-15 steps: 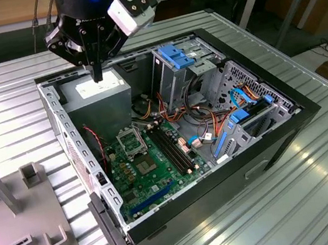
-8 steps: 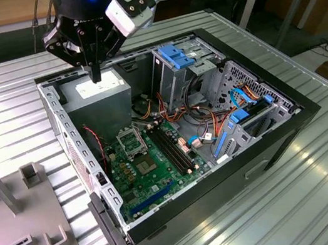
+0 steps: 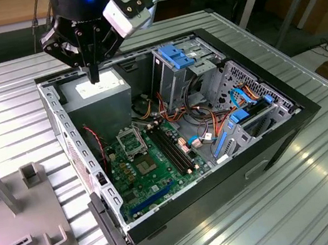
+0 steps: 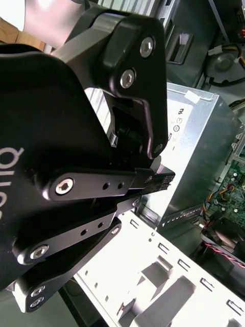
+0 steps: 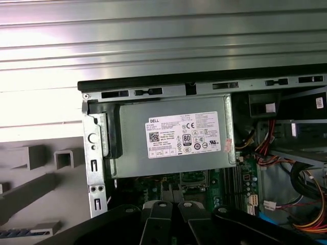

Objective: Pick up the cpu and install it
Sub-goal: 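Reach for the cpu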

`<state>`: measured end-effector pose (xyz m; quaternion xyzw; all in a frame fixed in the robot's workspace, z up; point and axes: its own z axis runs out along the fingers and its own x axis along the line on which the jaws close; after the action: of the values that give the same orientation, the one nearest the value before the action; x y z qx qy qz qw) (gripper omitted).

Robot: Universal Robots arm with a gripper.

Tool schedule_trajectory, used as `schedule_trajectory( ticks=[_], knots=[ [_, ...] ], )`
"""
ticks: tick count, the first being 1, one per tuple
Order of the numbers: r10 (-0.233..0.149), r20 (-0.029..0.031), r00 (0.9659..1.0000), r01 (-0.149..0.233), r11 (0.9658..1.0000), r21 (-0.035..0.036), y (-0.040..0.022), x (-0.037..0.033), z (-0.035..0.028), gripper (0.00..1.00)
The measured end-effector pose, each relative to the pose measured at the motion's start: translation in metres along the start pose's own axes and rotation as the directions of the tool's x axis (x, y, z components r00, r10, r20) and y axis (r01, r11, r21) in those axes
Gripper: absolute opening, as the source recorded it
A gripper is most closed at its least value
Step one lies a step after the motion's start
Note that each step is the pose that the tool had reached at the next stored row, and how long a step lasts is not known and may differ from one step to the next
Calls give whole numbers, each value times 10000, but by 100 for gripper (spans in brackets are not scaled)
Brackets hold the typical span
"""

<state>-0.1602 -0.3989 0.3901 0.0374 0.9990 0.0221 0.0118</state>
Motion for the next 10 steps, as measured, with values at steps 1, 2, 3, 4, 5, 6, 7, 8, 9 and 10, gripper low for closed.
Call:
schedule_trajectory(
  ticks=[1,2,3,4,5,6,7,8,9,10],
  knots=[
    [0,-1,10000,0,10000,0,0,3,0,11],
    [0,0,10000,0,10000,0,0,7,0,11],
    [0,-1,10000,0,10000,0,-1,11,1,11],
    [0,-1,10000,0,10000,0,-1,15,1,11],
    [0,-2,10000,0,10000,0,-2,21,1,11],
    [1,-1,10000,-1,10000,0,-2,24,1,11],
    [0,-1,10000,0,10000,0,-2,29,2,11],
    [0,-1,10000,0,10000,0,-2,32,2,11],
    [0,-2,10000,0,10000,0,-3,37,2,11],
    [0,-3,10000,0,10000,0,-3,40,2,11]
  ],
)
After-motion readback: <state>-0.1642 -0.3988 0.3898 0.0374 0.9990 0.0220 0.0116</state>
